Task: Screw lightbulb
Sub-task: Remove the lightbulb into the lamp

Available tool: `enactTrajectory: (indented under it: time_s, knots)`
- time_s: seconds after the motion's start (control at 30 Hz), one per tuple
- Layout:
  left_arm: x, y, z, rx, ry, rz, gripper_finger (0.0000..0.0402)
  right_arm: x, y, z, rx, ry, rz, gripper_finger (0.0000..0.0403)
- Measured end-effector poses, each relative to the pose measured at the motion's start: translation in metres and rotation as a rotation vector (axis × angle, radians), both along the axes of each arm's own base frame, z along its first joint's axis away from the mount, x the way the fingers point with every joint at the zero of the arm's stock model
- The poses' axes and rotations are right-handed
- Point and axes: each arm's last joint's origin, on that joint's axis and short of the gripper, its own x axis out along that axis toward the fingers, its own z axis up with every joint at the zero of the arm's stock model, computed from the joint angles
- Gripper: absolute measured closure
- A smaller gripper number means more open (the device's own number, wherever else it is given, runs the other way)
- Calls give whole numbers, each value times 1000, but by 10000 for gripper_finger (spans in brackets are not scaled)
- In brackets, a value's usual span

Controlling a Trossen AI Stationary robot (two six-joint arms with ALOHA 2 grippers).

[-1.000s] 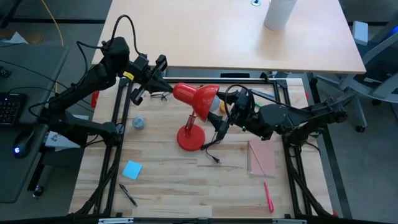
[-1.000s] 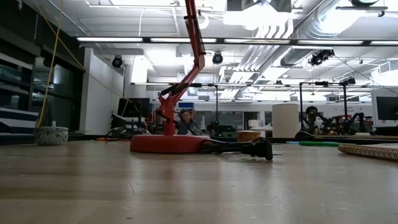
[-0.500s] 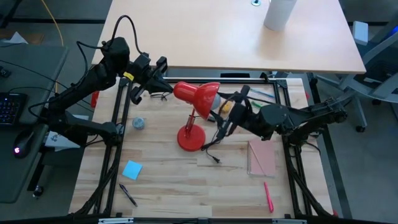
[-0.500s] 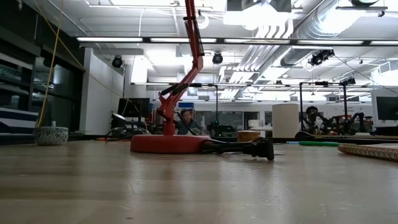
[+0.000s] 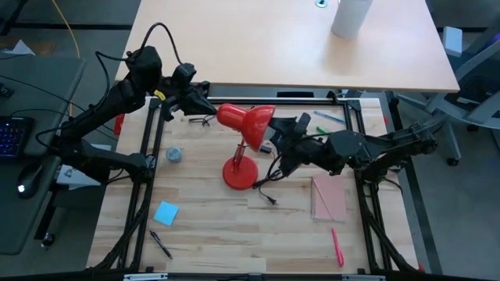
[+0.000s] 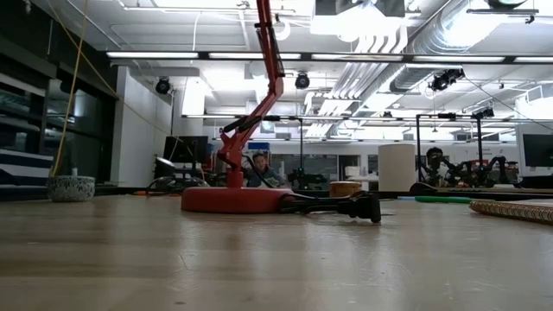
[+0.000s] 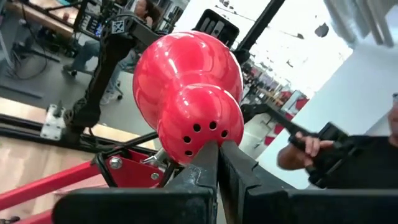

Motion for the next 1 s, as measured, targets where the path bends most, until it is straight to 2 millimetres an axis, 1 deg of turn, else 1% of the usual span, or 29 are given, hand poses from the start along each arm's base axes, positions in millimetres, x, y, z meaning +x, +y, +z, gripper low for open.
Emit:
enactTrajectory:
  time_s: [0.07,0.27,0.4,0.5,0.6,0.73,1.0]
  knots:
    - [0,0,1,-22,4,0,402,0,0,0,23,-14,4,162]
    - [0,0,1,-30,4,13,402,1,1,3,172,-134,22,162]
    - [0,1,2,-29,0,44,402,1,0,4,181,-144,-15,162]
    - [0,1,2,-29,-1,51,402,1,1,3,133,-112,-22,162]
    - [1,2,2,-29,0,55,402,0,1,2,123,-102,-35,159]
    - [1,1,2,-30,0,55,402,0,1,2,105,-86,-56,134]
    - [1,2,2,-44,6,55,402,1,0,-1,153,-103,-92,54]
